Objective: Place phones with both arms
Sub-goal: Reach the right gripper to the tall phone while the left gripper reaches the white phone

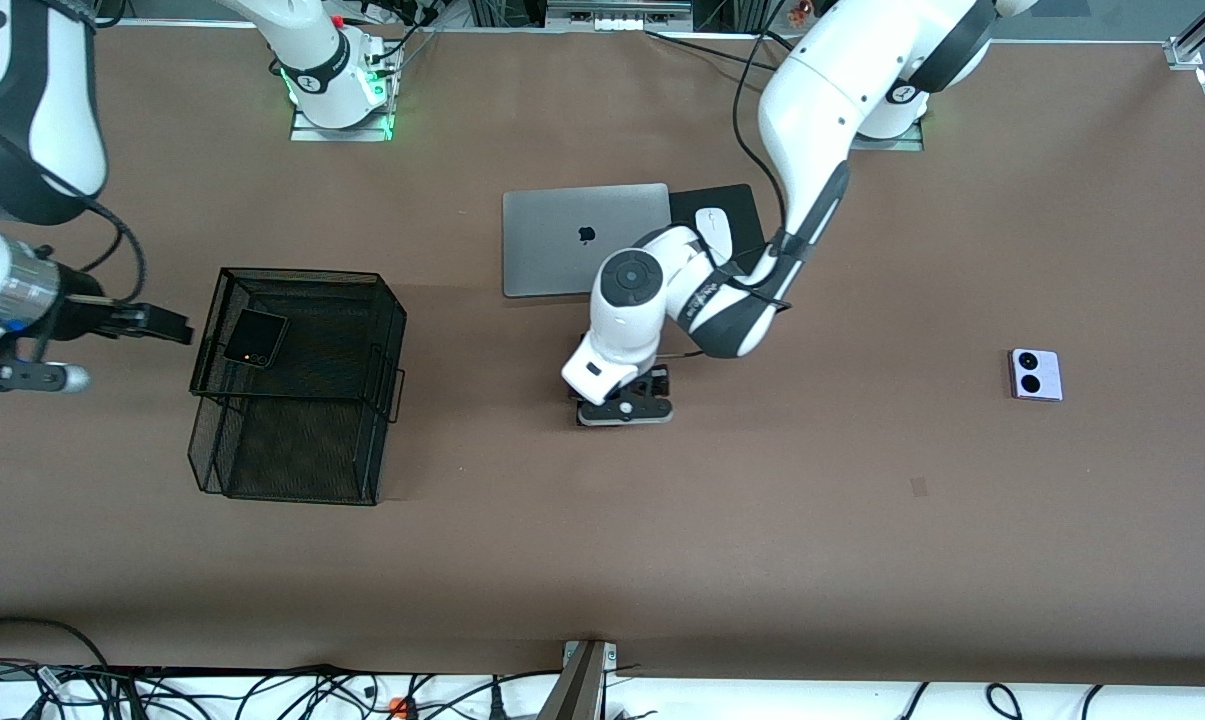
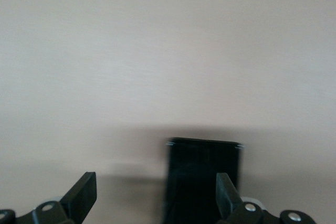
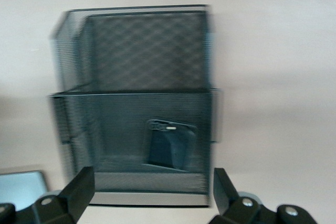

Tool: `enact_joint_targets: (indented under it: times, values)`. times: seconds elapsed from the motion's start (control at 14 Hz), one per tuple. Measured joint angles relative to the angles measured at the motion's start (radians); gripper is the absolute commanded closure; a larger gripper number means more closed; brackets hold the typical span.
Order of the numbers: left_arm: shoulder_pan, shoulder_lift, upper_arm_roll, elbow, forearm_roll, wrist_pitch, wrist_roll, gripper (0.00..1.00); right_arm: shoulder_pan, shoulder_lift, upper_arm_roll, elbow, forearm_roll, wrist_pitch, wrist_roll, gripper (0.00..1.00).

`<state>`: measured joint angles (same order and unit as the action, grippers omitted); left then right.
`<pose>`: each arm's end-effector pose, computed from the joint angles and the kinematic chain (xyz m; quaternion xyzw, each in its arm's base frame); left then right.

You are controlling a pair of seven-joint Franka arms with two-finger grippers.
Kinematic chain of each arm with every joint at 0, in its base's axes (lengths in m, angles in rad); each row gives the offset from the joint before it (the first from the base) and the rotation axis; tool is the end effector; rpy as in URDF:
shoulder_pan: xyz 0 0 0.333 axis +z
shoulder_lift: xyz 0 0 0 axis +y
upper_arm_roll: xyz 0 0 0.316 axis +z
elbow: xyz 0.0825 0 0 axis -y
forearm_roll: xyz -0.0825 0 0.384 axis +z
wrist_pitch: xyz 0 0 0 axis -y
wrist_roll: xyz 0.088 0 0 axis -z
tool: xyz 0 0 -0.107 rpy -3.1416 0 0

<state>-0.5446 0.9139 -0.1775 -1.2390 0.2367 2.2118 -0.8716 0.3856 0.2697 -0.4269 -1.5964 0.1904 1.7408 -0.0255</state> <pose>0.6005 -0.4696 0.2234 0.9980 0.0438 0.0460 0.0064 0.6269 0.0162 0.4789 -0.9978 0.0247 0.0486 0.0390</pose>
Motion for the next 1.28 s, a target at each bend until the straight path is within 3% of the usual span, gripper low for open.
enact_joint_targets:
  times: [0.21, 0.43, 0.78, 1.28]
  values:
    - [0.075, -0.060, -0.012, -0.040, 0.000, -0.130, 0.117, 0.00, 0.088, 0.045, 0.028, 0.036, 0.056, 0.067, 0.078, 0.00]
    - [0.207, -0.188, -0.034, -0.198, 0.000, -0.165, 0.283, 0.00, 0.198, 0.164, 0.036, 0.157, 0.063, 0.089, 0.261, 0.01]
    - [0.444, -0.368, -0.034, -0.451, 0.028, -0.170, 0.624, 0.00, 0.404, 0.406, 0.040, 0.298, 0.064, 0.262, 0.584, 0.01]
    - [0.758, -0.429, -0.036, -0.501, 0.068, -0.164, 1.072, 0.00, 0.483, 0.632, 0.130, 0.362, 0.082, 0.515, 0.811, 0.00]
